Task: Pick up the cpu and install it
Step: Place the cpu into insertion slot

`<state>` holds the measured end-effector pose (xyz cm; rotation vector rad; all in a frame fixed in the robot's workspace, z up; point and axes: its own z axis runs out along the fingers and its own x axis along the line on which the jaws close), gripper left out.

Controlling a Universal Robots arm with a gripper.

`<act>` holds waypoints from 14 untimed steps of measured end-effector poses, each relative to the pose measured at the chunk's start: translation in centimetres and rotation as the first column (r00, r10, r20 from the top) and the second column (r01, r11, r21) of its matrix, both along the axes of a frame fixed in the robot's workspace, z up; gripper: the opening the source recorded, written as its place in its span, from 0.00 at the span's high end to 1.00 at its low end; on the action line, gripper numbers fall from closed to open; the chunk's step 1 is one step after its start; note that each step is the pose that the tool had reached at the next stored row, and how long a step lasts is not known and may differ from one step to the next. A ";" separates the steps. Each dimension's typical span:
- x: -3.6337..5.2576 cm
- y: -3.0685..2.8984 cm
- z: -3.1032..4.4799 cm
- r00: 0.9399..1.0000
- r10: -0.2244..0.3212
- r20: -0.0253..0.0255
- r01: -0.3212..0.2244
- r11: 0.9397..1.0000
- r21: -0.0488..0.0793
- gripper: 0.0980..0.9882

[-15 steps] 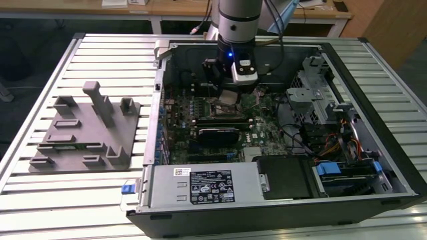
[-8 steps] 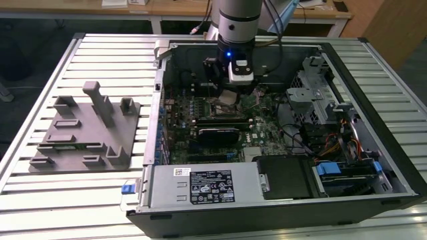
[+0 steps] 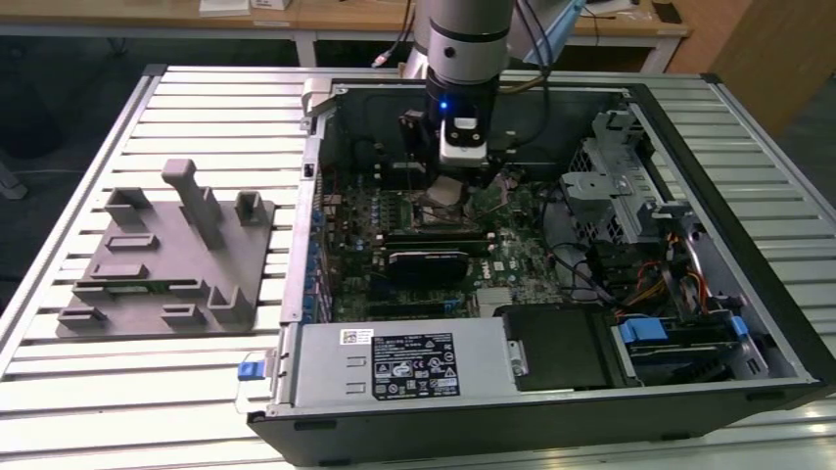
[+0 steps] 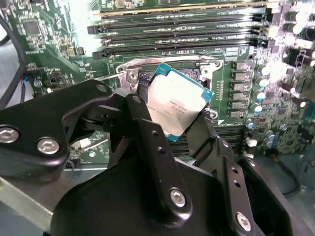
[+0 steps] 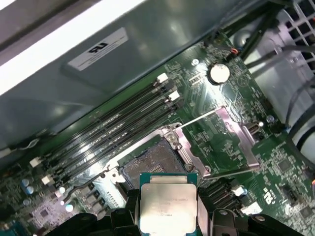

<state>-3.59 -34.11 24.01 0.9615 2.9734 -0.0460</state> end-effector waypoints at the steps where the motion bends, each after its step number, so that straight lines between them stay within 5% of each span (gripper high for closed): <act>1: 0.00 0.00 0.00 1.000 -0.013 0.000 0.013 1.000 0.000 0.50; 14: 0.00 0.00 -0.01 0.985 -0.170 0.000 0.170 0.985 0.000 0.50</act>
